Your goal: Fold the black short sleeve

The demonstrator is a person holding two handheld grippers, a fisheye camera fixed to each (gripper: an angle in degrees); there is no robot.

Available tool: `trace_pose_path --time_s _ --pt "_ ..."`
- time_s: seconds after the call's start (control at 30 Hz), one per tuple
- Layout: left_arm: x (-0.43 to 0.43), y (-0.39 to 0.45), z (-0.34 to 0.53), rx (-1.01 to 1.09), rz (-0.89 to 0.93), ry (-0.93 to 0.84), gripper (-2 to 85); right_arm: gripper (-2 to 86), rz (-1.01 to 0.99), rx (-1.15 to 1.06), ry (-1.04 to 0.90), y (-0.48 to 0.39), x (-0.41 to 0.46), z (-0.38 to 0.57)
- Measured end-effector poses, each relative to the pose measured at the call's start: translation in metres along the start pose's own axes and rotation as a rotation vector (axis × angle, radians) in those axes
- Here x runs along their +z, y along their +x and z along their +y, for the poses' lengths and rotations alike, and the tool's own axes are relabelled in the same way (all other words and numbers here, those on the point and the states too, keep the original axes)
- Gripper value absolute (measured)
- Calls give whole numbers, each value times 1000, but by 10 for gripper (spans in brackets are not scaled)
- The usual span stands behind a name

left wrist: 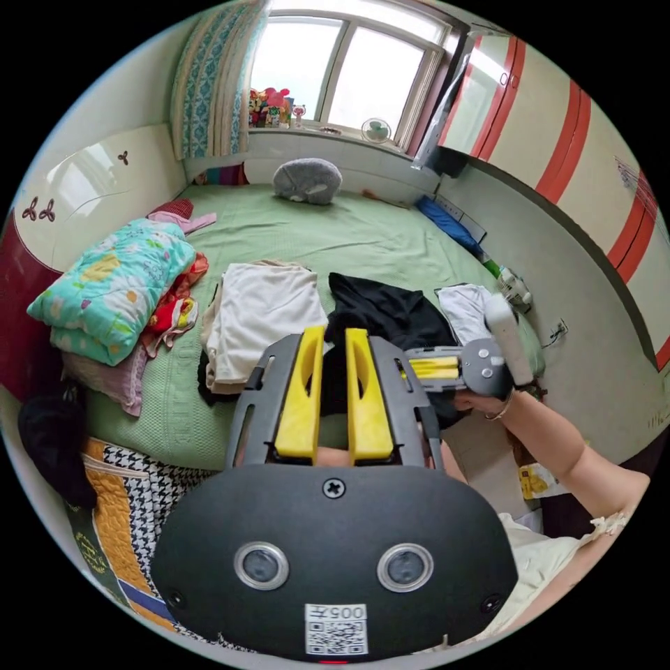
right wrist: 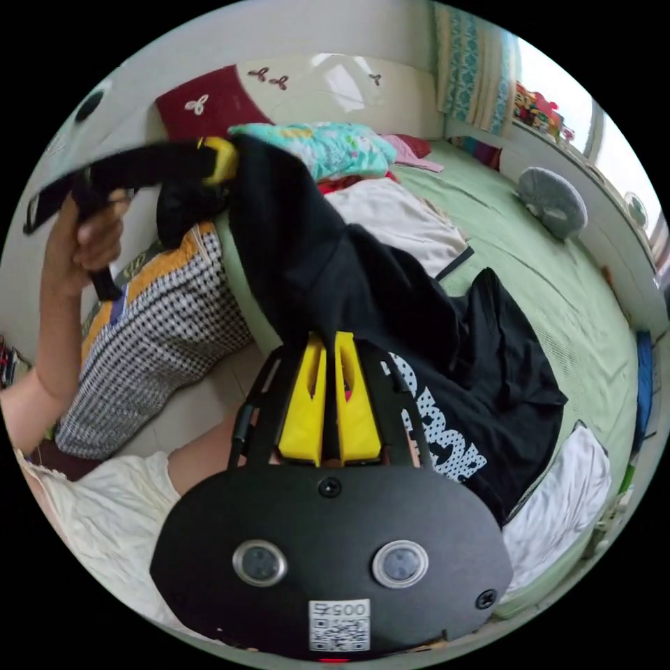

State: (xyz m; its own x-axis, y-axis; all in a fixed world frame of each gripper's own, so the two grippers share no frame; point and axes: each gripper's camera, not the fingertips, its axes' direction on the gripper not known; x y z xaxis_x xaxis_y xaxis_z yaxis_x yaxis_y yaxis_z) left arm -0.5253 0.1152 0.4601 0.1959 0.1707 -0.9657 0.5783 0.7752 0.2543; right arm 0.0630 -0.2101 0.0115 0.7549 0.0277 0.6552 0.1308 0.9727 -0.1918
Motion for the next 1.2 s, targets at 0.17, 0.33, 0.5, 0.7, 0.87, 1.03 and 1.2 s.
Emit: trace_pose_path --time_s 0.17,0.33,0.5,0.7,0.87,1.03,1.2 --pt "-3 -27 29 -50 58 51 112 -15 -9 151 140 44 -35 -66" --pt "39 -41 62 -135 140 -51 117 -14 27 319 251 85 -44 -139" --pt "87 -36 79 -163 170 -142 131 0 6 394 175 124 -27 -180" --pt "132 -18 85 -133 174 -246 142 76 37 254 105 150 -12 -123" --pt "169 4 89 -65 142 -340 171 110 220 303 -86 219 19 -28" --pt "200 18 100 -69 180 -407 159 117 172 399 -94 265 32 43" --pt "219 33 112 -55 101 -443 139 141 166 314 -114 267 55 67"
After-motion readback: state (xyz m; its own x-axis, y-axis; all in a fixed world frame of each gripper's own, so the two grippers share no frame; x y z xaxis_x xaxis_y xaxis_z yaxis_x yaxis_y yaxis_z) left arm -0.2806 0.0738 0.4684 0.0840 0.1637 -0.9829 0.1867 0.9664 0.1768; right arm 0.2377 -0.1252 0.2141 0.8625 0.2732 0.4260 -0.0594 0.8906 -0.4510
